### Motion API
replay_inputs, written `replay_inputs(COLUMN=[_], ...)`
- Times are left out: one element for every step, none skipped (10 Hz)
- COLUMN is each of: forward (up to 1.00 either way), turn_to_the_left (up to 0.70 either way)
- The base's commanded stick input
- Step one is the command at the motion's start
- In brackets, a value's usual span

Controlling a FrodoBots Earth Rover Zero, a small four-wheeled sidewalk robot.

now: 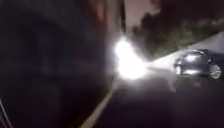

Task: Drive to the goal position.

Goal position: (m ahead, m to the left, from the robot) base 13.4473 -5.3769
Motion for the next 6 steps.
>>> replay_inputs(forward=[0.7,0.7,0.7,0.7,0.7,0.7], turn_to_the_left=[0.0,0.0,0.0,0.0,0.0,0.0])
